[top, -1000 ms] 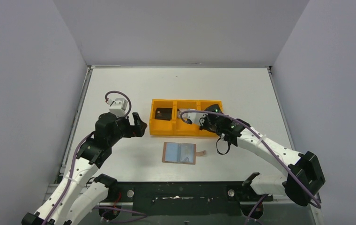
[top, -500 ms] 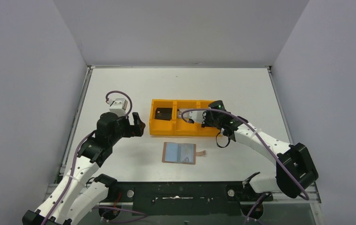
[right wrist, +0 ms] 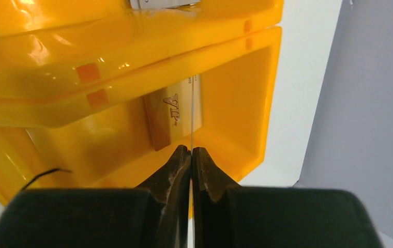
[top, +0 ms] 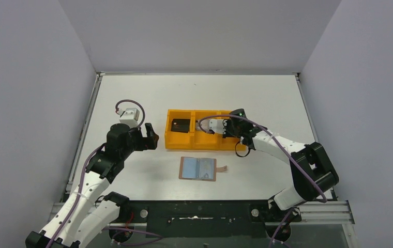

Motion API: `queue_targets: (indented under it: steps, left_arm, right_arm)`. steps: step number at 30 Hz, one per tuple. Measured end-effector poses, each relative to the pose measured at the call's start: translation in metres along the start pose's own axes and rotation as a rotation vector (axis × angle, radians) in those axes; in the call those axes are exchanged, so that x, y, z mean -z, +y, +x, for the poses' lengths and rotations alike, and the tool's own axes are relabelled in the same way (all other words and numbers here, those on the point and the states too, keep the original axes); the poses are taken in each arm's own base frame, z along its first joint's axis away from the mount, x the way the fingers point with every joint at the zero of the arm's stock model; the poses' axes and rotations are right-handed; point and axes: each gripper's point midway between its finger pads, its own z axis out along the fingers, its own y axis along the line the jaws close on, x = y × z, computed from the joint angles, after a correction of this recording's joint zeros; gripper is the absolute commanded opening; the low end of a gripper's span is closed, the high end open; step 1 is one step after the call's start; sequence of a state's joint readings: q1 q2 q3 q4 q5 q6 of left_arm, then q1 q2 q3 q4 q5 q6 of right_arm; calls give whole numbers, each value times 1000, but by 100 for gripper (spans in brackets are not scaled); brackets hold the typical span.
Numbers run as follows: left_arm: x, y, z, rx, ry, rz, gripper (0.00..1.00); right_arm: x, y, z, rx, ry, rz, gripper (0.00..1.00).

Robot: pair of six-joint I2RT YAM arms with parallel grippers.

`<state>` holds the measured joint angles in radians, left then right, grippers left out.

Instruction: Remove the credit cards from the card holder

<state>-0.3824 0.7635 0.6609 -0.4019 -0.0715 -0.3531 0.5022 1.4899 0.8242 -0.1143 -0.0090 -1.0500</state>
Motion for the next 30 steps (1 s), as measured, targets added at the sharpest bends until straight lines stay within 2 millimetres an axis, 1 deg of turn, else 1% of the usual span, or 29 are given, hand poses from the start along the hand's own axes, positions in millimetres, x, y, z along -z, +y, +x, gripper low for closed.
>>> queue_targets:
  steps: [5, 12, 18, 20, 25, 27, 30]
  left_arm:
    - [-1, 2, 1, 1, 5, -6, 89]
    - [-2, 3, 1, 2, 7, -12, 89]
    - [-2, 4, 1, 4, 10, -12, 89]
    - [-3, 5, 1, 5, 11, -15, 89]
    - [-3, 5, 2, 5, 11, -15, 89]
    - [-3, 5, 2, 5, 13, -14, 89]
    - [-3, 5, 2, 5, 16, -14, 89]
  right_arm:
    - [-19, 8, 4, 14, 11, -29, 3]
    - [-34, 11, 6, 19, 18, -24, 7]
    - [-38, 0, 3, 19, 13, 28, 14]
    - [-41, 2, 4, 18, 16, 24, 17]
    - [-43, 6, 6, 4, 20, 13, 19]
    - [-43, 7, 6, -5, 21, 11, 24]
    - [-43, 7, 6, -21, 21, 11, 28]
